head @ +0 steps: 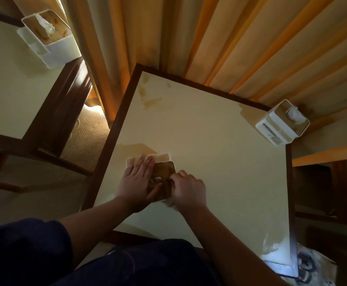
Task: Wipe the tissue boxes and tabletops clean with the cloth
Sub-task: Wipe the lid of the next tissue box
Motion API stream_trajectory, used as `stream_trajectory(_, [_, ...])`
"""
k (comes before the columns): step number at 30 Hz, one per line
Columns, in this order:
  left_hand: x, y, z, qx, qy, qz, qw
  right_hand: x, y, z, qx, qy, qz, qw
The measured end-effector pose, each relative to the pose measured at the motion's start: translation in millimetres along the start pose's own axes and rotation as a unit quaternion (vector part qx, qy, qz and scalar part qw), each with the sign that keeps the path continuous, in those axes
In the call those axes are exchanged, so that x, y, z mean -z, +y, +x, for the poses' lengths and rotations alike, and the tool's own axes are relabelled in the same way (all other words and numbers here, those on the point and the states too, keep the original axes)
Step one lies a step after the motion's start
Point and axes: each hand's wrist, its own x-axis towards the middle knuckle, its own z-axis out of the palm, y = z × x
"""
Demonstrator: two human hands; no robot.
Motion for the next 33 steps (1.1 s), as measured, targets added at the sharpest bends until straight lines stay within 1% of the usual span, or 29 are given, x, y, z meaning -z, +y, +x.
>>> stream_trajectory(2, [-1, 0, -1, -0.007, 0.008, 0.007, 1.000, 4, -5, 17, -0.011, 0.004, -0.022, 1.000])
stream_trajectory(5, [-2, -3, 0, -0.007, 0.000, 0.012, 1.000, 9, -11, 38, -0.022, 0.048, -0.019, 0.998])
stream_trajectory(7, [-3, -3, 1, -0.009, 0.004, 0.016, 1.000, 10, -12, 44, -0.023, 0.047, -0.011, 0.999])
stream_trajectory(13, [-3, 0, -1, 0.005, 0.014, 0.001, 1.000, -12, -11, 16, -0.030, 0.082, 0.007, 0.996])
stream_trajectory(17, [-2, 1, 0, 0.016, 0.008, -0.021, 1.000, -17, -6, -14, -0.033, 0.054, 0.023, 0.998])
stream_trajectory(20, [-2, 1, -1, 0.014, 0.013, -0.008, 1.000, -13, -6, -33, -0.046, 0.000, 0.016, 0.999])
stream_trajectory(23, [-3, 0, -1, 0.001, 0.003, -0.001, 1.000, -7, -5, -41, -0.042, -0.008, 0.004, 0.999])
stream_trajectory(25, [-4, -1, 0, -0.013, -0.010, 0.004, 1.000, -5, -3, -39, -0.035, -0.017, -0.014, 0.999])
stream_trajectory(28, [-4, -2, 1, -0.023, -0.015, 0.012, 1.000, -3, -4, -31, -0.047, -0.010, -0.018, 0.999])
stream_trajectory(31, [-4, -3, 1, -0.031, -0.020, 0.016, 0.999, 1, -9, -12, -0.053, -0.042, -0.020, 0.998])
stream_trajectory(33, [-5, -4, 0, -0.039, -0.009, 0.017, 0.999, 5, -12, 4, -0.059, -0.031, -0.025, 0.997])
